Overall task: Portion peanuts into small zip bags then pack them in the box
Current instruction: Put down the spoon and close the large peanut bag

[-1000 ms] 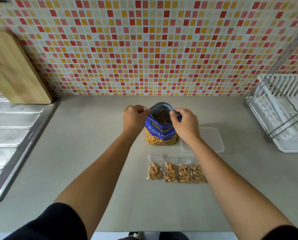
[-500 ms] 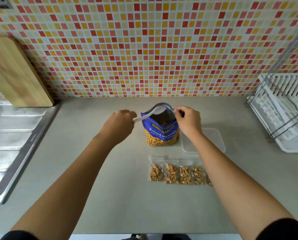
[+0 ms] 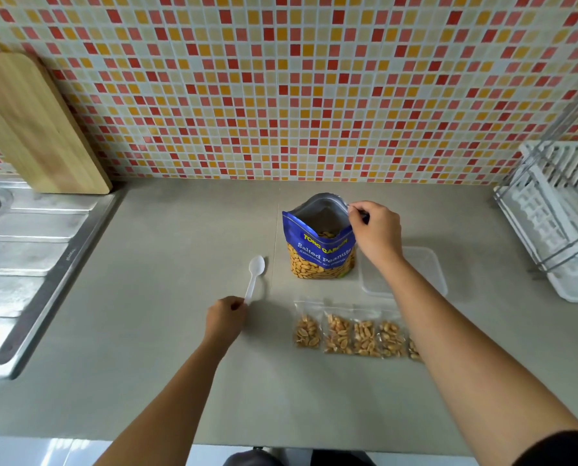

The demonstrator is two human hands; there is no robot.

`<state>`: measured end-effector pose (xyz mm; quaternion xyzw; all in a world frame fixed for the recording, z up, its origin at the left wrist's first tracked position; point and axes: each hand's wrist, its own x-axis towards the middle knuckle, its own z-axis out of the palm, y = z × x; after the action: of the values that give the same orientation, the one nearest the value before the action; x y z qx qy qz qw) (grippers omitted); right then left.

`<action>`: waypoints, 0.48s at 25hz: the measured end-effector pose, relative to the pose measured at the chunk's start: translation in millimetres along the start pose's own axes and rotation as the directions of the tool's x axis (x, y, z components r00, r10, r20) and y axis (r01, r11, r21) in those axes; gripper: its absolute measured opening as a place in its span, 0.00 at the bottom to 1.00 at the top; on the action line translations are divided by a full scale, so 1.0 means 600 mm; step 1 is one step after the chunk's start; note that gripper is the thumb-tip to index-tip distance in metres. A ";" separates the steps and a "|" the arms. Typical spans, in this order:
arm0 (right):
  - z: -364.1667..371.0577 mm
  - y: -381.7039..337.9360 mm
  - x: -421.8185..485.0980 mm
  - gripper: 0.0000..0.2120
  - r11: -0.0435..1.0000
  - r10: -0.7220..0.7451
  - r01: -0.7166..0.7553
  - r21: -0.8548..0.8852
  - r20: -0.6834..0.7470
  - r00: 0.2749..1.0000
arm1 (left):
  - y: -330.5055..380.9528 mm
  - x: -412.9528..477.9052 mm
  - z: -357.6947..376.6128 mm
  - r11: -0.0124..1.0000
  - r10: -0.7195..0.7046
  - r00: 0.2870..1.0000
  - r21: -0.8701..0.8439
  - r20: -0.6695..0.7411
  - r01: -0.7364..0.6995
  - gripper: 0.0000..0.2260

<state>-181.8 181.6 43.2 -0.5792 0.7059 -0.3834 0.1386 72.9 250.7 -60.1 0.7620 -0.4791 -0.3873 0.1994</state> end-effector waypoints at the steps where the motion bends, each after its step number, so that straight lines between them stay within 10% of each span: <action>1: 0.000 0.000 0.000 0.10 1.000 0.001 -0.001 -0.004 0.001 1.000 | 0.001 0.000 0.005 1.000 -0.003 1.000 0.016 -0.013 0.004 0.09; 12: 0.000 0.007 0.003 0.10 1.000 -0.016 0.016 0.002 0.020 1.000 | 0.005 -0.005 0.035 0.904 0.172 0.982 0.409 -0.083 -0.124 0.07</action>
<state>-185.4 180.3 40.4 -0.5886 0.6994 -0.3793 0.1429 54.2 253.5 -70.0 0.7694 -0.5924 -0.2192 0.0950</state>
